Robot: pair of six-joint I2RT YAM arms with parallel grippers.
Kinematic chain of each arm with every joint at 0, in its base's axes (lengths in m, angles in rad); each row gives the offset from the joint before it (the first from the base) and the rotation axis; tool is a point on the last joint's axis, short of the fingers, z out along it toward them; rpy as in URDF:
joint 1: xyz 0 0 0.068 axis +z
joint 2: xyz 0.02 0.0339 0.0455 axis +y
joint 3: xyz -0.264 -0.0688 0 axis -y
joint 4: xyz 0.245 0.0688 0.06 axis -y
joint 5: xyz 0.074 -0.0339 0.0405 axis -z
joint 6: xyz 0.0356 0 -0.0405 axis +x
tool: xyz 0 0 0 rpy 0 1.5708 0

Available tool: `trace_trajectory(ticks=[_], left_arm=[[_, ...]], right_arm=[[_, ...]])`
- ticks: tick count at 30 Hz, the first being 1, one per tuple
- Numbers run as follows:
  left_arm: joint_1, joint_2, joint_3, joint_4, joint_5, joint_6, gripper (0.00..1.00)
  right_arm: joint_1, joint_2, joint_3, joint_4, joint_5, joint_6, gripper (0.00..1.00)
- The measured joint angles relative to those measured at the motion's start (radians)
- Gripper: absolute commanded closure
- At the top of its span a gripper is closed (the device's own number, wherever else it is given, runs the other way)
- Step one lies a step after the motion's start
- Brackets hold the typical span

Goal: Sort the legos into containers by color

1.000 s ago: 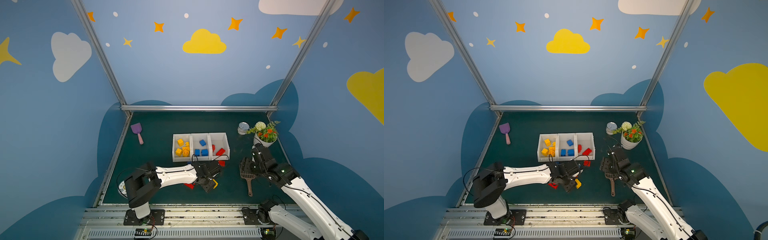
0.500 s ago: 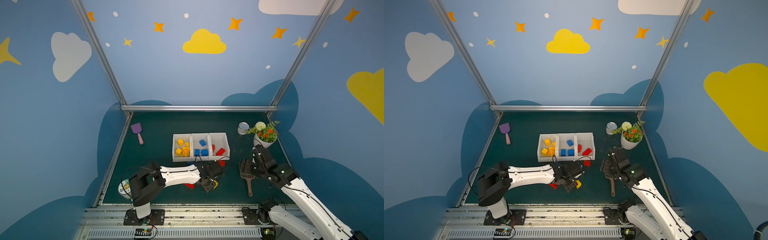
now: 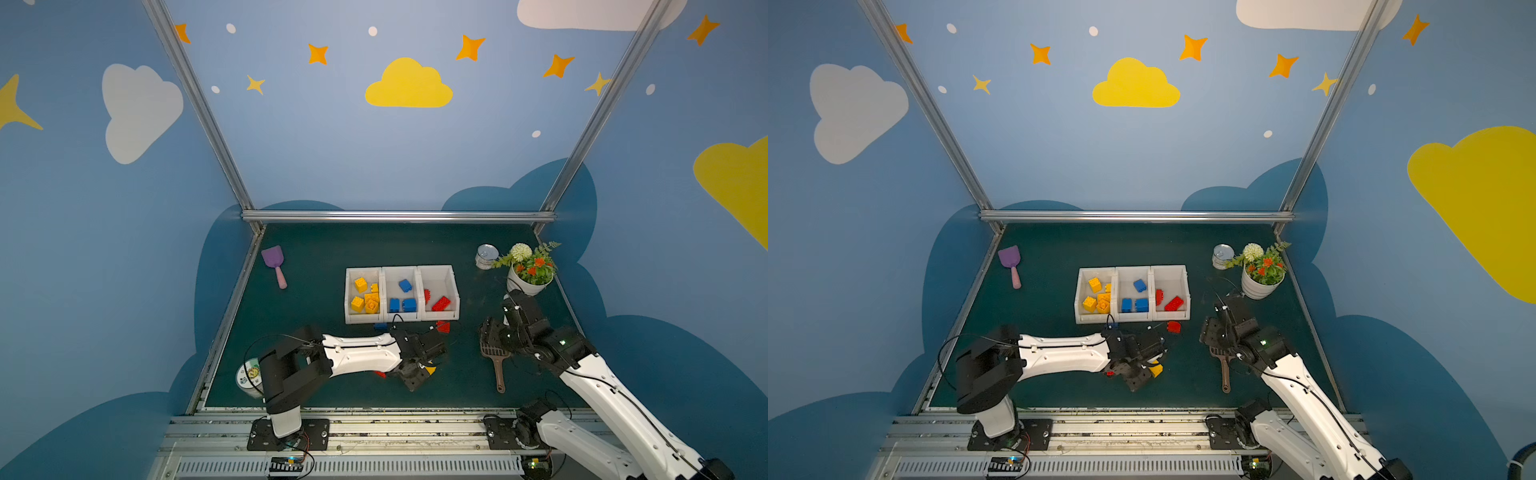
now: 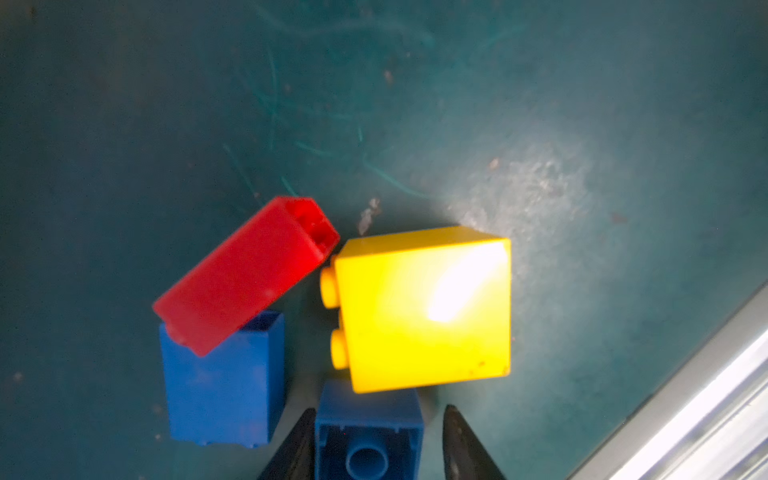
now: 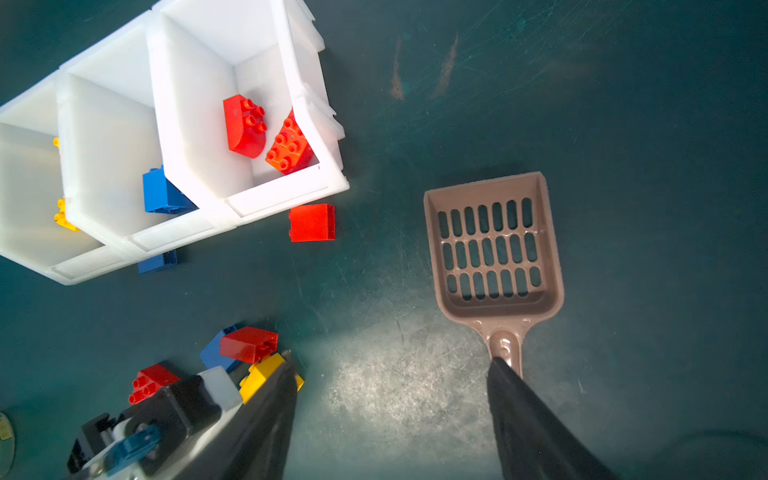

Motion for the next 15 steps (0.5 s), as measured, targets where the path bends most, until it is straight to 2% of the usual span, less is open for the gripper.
trace_trajectory(ticks=[7, 15], left_arm=[[0.000, 0.000, -0.004, -0.003, 0.001, -0.007, 0.66], [0.002, -0.007, -0.004, 0.000, -0.016, -0.022, 0.68]], right_arm=[[-0.001, 0.002, 0.000, 0.002, -0.003, 0.000, 0.27], [-0.003, -0.002, 0.000, 0.002, -0.002, 0.000, 0.27]])
